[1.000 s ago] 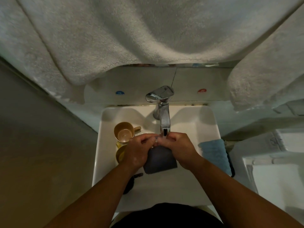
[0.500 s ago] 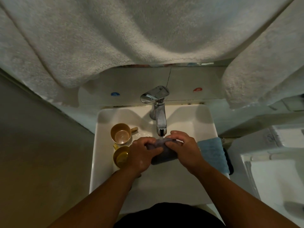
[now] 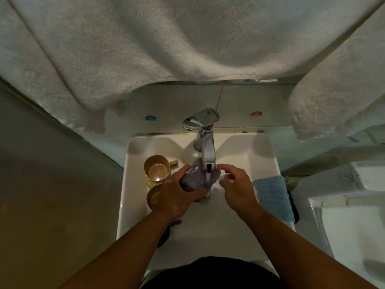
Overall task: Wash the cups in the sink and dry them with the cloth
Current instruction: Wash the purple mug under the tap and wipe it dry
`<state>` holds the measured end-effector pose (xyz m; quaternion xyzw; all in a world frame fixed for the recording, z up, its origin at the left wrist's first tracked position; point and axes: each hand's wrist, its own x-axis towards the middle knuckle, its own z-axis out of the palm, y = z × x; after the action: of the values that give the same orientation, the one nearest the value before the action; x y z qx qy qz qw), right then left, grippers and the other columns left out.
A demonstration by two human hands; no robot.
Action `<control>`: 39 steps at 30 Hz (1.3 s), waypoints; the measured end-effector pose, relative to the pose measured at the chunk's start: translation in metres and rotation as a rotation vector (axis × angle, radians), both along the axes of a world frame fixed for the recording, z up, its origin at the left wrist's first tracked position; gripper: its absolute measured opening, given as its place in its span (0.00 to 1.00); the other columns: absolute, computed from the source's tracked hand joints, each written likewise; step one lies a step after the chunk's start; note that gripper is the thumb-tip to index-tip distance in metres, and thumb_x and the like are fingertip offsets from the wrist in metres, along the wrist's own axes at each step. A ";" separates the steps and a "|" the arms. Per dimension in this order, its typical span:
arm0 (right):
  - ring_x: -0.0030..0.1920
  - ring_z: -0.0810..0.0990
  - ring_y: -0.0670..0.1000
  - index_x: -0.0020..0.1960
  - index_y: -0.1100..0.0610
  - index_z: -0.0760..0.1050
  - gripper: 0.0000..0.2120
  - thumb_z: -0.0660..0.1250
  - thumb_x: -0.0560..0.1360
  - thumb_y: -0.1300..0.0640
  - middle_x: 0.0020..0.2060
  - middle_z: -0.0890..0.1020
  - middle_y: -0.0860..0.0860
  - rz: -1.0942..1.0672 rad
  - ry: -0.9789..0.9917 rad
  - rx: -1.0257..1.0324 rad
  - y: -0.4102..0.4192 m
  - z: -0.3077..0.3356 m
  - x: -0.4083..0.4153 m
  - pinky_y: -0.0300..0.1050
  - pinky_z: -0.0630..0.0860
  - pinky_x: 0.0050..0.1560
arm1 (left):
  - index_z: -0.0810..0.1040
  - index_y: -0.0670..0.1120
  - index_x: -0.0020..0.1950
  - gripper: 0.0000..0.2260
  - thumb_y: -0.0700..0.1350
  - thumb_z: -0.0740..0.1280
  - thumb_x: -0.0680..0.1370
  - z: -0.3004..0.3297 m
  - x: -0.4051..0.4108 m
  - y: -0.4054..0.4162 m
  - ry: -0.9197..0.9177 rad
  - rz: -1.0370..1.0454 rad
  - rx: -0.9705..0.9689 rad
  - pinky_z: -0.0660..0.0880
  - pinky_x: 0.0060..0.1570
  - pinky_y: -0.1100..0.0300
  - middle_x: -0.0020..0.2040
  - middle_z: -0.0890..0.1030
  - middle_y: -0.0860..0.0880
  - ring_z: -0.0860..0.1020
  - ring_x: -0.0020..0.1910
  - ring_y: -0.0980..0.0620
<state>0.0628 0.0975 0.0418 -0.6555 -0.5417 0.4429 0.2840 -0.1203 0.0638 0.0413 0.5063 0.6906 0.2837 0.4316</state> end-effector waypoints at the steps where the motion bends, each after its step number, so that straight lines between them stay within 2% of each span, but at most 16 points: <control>1: 0.52 0.81 0.51 0.60 0.48 0.80 0.17 0.62 0.78 0.66 0.53 0.82 0.49 -0.037 0.040 -0.072 0.000 0.003 -0.001 0.44 0.78 0.52 | 0.71 0.49 0.74 0.39 0.52 0.83 0.66 0.000 0.001 -0.001 0.028 0.016 0.060 0.71 0.52 0.72 0.63 0.76 0.56 0.75 0.60 0.55; 4: 0.45 0.86 0.56 0.60 0.47 0.78 0.16 0.60 0.80 0.63 0.46 0.86 0.54 -0.031 0.438 -0.323 -0.005 0.015 -0.009 0.47 0.83 0.43 | 0.74 0.47 0.71 0.39 0.55 0.83 0.64 -0.010 0.004 -0.004 0.083 0.014 0.162 0.73 0.55 0.69 0.63 0.80 0.51 0.79 0.59 0.54; 6: 0.47 0.86 0.56 0.62 0.47 0.77 0.16 0.60 0.81 0.63 0.46 0.86 0.54 0.005 0.518 -0.306 -0.008 0.020 -0.011 0.48 0.84 0.45 | 0.72 0.46 0.73 0.40 0.56 0.82 0.65 -0.010 0.005 -0.006 0.086 0.032 0.153 0.74 0.56 0.67 0.65 0.80 0.51 0.78 0.59 0.55; 9: 0.50 0.85 0.54 0.63 0.50 0.77 0.16 0.60 0.81 0.64 0.50 0.85 0.54 0.040 0.504 -0.225 -0.006 0.017 -0.009 0.46 0.82 0.47 | 0.67 0.50 0.74 0.37 0.56 0.79 0.70 -0.002 0.005 -0.006 -0.066 0.038 0.053 0.78 0.53 0.65 0.65 0.78 0.53 0.78 0.59 0.56; 12: 0.51 0.85 0.56 0.63 0.53 0.76 0.13 0.62 0.81 0.61 0.51 0.84 0.55 0.063 0.469 -0.187 -0.006 0.016 -0.011 0.50 0.83 0.50 | 0.64 0.52 0.75 0.28 0.47 0.72 0.79 0.002 0.006 -0.005 -0.212 0.072 -0.033 0.80 0.57 0.57 0.68 0.75 0.51 0.77 0.61 0.52; 15: 0.53 0.85 0.53 0.65 0.53 0.75 0.13 0.65 0.81 0.59 0.52 0.85 0.52 0.095 0.398 -0.141 -0.008 0.014 -0.015 0.56 0.82 0.56 | 0.64 0.48 0.75 0.26 0.43 0.70 0.79 0.001 0.008 0.000 -0.122 0.091 -0.021 0.77 0.50 0.65 0.66 0.75 0.49 0.77 0.59 0.51; 17: 0.53 0.85 0.52 0.66 0.54 0.74 0.14 0.66 0.81 0.60 0.51 0.85 0.50 0.099 0.374 -0.126 -0.009 0.015 -0.017 0.57 0.82 0.57 | 0.65 0.47 0.74 0.26 0.43 0.71 0.78 -0.001 0.008 0.003 -0.063 0.084 0.003 0.75 0.47 0.64 0.63 0.76 0.49 0.78 0.56 0.50; 19: 0.50 0.84 0.51 0.66 0.53 0.75 0.14 0.66 0.80 0.59 0.45 0.84 0.47 0.116 0.332 -0.099 -0.008 0.017 -0.015 0.60 0.81 0.56 | 0.67 0.47 0.72 0.24 0.45 0.70 0.78 -0.003 0.011 0.003 -0.020 0.083 0.014 0.75 0.46 0.62 0.61 0.77 0.49 0.79 0.54 0.50; 22: 0.45 0.83 0.55 0.61 0.53 0.76 0.13 0.67 0.78 0.54 0.38 0.81 0.49 0.180 0.280 -0.041 -0.007 0.019 -0.012 0.62 0.82 0.53 | 0.68 0.46 0.67 0.18 0.52 0.66 0.81 -0.003 0.015 0.003 0.031 0.103 0.004 0.74 0.41 0.66 0.57 0.79 0.48 0.80 0.48 0.53; 24: 0.48 0.84 0.51 0.63 0.53 0.76 0.13 0.67 0.79 0.56 0.41 0.83 0.46 0.188 0.279 -0.042 -0.009 0.019 -0.011 0.60 0.82 0.54 | 0.68 0.45 0.66 0.18 0.53 0.66 0.82 -0.003 0.014 0.006 0.013 0.076 -0.011 0.75 0.40 0.67 0.56 0.80 0.46 0.80 0.47 0.54; 28: 0.57 0.83 0.50 0.69 0.52 0.74 0.17 0.65 0.81 0.59 0.55 0.85 0.47 0.151 0.284 -0.049 -0.012 0.016 -0.008 0.57 0.81 0.59 | 0.66 0.46 0.72 0.26 0.46 0.72 0.78 -0.001 0.009 0.010 -0.055 -0.053 -0.080 0.80 0.53 0.56 0.62 0.76 0.47 0.79 0.56 0.49; 31: 0.57 0.83 0.49 0.70 0.53 0.73 0.18 0.65 0.81 0.63 0.55 0.84 0.47 0.133 0.304 -0.063 -0.013 0.016 -0.005 0.55 0.81 0.59 | 0.64 0.46 0.74 0.32 0.43 0.75 0.74 -0.002 0.008 0.010 -0.025 -0.092 -0.076 0.79 0.58 0.54 0.65 0.75 0.47 0.77 0.60 0.48; 33: 0.57 0.83 0.48 0.71 0.53 0.73 0.19 0.63 0.81 0.64 0.55 0.84 0.45 0.136 0.322 -0.070 -0.012 0.018 -0.004 0.49 0.82 0.58 | 0.64 0.49 0.75 0.32 0.48 0.74 0.74 -0.002 0.010 0.010 -0.042 -0.079 -0.058 0.79 0.60 0.50 0.66 0.75 0.48 0.76 0.62 0.50; 35: 0.56 0.83 0.46 0.69 0.53 0.74 0.19 0.62 0.81 0.65 0.53 0.84 0.43 0.109 0.342 -0.077 -0.011 0.021 -0.002 0.45 0.81 0.55 | 0.67 0.57 0.71 0.24 0.57 0.66 0.76 -0.002 0.016 0.009 -0.086 -0.068 -0.058 0.79 0.60 0.47 0.64 0.76 0.50 0.77 0.61 0.51; 37: 0.55 0.83 0.47 0.67 0.53 0.75 0.16 0.60 0.82 0.64 0.52 0.85 0.44 0.072 0.340 -0.084 -0.011 0.020 0.001 0.47 0.82 0.55 | 0.68 0.65 0.66 0.19 0.62 0.60 0.76 -0.003 0.023 0.009 -0.111 -0.063 -0.095 0.78 0.61 0.45 0.62 0.77 0.51 0.78 0.61 0.52; 39: 0.54 0.83 0.49 0.64 0.53 0.76 0.13 0.60 0.83 0.62 0.53 0.84 0.47 0.073 0.298 -0.075 -0.013 0.018 0.006 0.52 0.82 0.56 | 0.68 0.61 0.68 0.22 0.64 0.61 0.76 -0.001 0.031 0.010 -0.090 -0.078 -0.107 0.78 0.60 0.47 0.62 0.77 0.51 0.78 0.59 0.52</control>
<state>0.0684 0.0844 0.0599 -0.5726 -0.4999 0.5654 0.3202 -0.0891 0.0734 0.0407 0.4958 0.6643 0.2520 0.4994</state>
